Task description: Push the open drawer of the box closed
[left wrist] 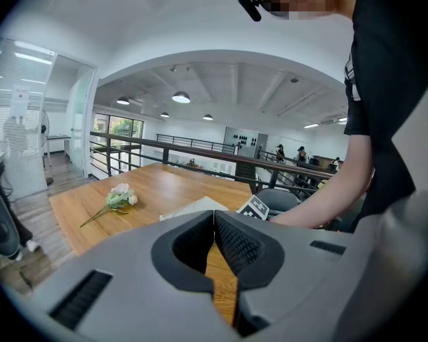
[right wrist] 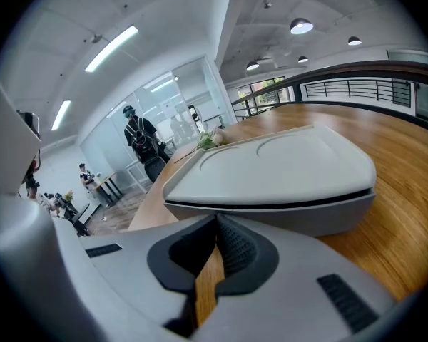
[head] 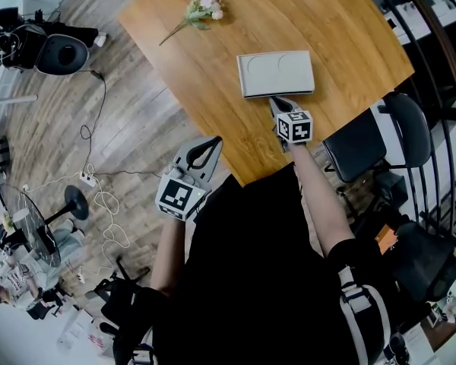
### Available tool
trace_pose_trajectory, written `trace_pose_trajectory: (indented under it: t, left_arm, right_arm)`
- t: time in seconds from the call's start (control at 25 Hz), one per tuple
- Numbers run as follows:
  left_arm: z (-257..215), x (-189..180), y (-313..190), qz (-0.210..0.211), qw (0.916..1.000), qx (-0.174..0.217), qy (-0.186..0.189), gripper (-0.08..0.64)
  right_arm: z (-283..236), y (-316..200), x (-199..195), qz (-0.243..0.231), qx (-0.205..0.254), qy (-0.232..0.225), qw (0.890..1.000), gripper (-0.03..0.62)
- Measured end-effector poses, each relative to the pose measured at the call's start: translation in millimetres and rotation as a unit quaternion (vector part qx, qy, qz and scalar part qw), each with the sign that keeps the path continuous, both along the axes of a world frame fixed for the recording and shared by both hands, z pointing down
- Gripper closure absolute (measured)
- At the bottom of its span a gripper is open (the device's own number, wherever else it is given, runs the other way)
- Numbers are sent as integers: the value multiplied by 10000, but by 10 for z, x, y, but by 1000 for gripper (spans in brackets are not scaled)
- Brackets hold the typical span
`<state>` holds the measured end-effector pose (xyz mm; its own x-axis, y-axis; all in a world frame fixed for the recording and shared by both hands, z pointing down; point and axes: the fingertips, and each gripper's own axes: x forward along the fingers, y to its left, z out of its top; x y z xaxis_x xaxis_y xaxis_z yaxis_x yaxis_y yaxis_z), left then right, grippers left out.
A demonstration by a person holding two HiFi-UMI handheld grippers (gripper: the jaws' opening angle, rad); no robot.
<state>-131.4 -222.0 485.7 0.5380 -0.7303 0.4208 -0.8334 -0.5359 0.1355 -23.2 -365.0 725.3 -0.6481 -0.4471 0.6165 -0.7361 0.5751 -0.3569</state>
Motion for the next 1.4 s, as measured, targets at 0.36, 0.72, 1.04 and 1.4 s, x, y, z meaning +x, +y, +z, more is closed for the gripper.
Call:
trace_pose_trajectory:
  t: [0.36, 0.72, 1.04, 1.4]
  left_arm:
    - [-22, 7, 3, -31, 10000, -2, -6, 535]
    - [2, -12, 8, -97, 10000, -11, 16, 537]
    - [-42, 19, 19, -3, 10000, 62, 44, 537]
    - [-73, -16, 128, 246, 9995, 176, 125, 537]
  right_arm:
    - [-28, -33, -9, -13, 0, -4, 10000, 577]
    - [3, -42, -22, -37, -17, -33, 10000, 577]
    - [-49, -2, 17, 99, 46, 2, 9999, 577]
    - [-258, 221, 117, 175, 259, -37, 9995, 577]
